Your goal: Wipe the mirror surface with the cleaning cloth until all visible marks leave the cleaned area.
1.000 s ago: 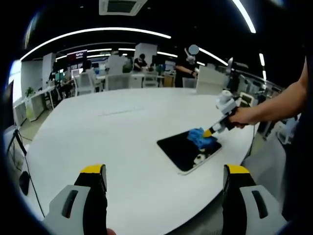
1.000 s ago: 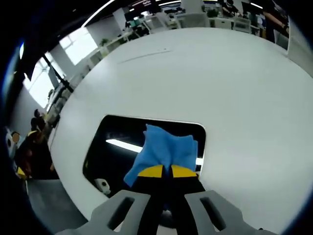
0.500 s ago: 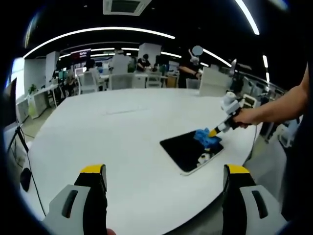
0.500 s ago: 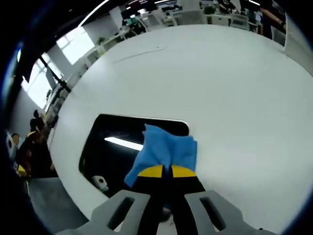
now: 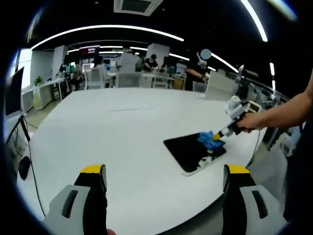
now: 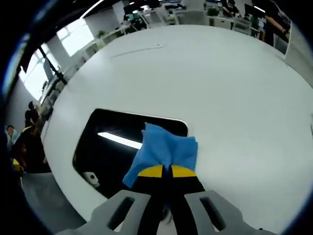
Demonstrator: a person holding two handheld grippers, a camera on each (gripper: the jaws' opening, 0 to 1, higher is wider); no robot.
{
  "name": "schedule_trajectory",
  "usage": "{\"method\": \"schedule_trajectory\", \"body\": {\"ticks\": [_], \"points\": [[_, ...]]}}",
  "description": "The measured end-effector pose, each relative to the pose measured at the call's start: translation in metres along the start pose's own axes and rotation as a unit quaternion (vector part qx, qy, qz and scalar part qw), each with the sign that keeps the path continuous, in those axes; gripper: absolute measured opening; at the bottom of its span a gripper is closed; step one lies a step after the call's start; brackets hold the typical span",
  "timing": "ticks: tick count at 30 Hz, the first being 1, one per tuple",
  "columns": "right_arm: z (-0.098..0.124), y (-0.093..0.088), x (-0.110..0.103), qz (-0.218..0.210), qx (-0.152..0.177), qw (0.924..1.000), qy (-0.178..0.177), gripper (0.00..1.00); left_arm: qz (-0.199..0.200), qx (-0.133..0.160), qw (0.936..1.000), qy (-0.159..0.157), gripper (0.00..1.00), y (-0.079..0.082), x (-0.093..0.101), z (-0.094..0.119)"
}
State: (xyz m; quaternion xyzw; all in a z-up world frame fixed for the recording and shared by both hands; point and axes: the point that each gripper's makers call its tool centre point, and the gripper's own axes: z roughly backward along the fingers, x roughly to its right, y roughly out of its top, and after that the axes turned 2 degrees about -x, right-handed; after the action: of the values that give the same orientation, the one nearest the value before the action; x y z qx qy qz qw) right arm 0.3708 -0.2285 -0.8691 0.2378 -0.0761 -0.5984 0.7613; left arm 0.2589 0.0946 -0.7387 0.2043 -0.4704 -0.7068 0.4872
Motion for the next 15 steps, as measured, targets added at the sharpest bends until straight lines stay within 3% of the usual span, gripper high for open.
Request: {"method": "schedule_trajectory", "body": {"ticks": [7,15], "points": [[-0.0007,0.0001,0.0007,-0.003,-0.008,1.0000,0.000,0.00,-0.026,-0.006,0.9995,0.014,0.99,-0.0010,-0.0010,-0.0037],[-0.0006,-0.0002,0.0005,-0.023,-0.007,0.9997,-0.002,0.00,-0.020,-0.002,0.9998,0.004,0.99,0.0009,0.0021,-0.0022]]}}
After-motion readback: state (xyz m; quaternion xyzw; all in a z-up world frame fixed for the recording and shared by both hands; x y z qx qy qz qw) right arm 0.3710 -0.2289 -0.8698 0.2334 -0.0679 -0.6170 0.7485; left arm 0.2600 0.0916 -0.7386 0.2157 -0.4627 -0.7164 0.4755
